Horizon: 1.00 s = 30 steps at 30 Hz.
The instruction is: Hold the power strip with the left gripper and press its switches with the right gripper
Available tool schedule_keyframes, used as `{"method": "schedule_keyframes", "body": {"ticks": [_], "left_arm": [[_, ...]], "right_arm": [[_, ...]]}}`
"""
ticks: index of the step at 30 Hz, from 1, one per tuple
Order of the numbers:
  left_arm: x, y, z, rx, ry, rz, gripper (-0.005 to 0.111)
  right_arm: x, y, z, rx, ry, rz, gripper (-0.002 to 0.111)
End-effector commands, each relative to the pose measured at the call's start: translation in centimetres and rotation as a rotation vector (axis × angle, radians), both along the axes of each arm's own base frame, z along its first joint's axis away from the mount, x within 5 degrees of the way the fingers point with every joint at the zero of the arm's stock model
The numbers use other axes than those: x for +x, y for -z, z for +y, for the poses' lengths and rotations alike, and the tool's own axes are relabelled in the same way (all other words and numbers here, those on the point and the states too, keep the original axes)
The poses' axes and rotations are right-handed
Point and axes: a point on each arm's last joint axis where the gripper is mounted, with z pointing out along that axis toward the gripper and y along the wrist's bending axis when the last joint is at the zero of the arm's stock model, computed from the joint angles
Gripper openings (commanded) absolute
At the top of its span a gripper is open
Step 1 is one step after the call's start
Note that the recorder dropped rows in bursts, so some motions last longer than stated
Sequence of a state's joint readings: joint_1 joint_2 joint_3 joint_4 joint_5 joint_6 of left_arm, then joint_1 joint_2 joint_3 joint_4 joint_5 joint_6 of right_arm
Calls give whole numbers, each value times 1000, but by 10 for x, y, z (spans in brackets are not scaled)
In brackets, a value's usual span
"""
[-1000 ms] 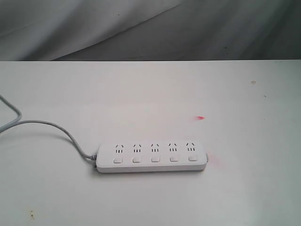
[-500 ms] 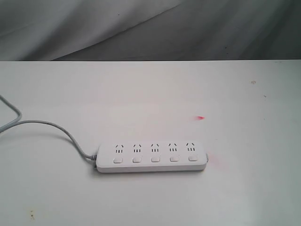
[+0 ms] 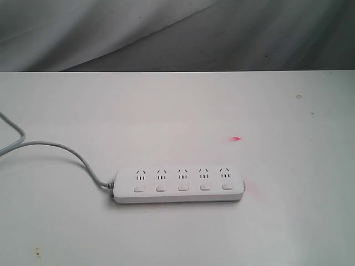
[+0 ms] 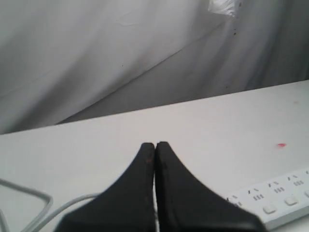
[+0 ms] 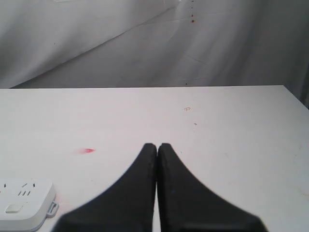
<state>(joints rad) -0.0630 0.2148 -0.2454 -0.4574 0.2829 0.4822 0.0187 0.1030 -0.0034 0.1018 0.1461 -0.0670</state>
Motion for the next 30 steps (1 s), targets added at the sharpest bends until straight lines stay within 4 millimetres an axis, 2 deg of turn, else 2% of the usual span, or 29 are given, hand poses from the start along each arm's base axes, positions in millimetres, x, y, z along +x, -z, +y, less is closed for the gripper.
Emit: {"method": "schedule_keyframes", "body": {"ticks": [1, 2, 6, 25, 30], "left_arm": [[-6, -30, -4, -15, 54, -5, 1], [-6, -40, -4, -15, 54, -28, 1], [-7, -46, -3, -2, 46, -53, 1], [-7, -47, -3, -10, 43, -61, 1], [-14, -41, -15, -42, 169, 101, 0]], "right_arm": [[0, 0, -1, 7, 9, -12, 0], [0, 0, -1, 7, 9, -12, 0], [0, 0, -1, 7, 9, -12, 0], [0, 0, -1, 7, 9, -12, 0], [0, 0, -1, 7, 9, -12, 0]]}}
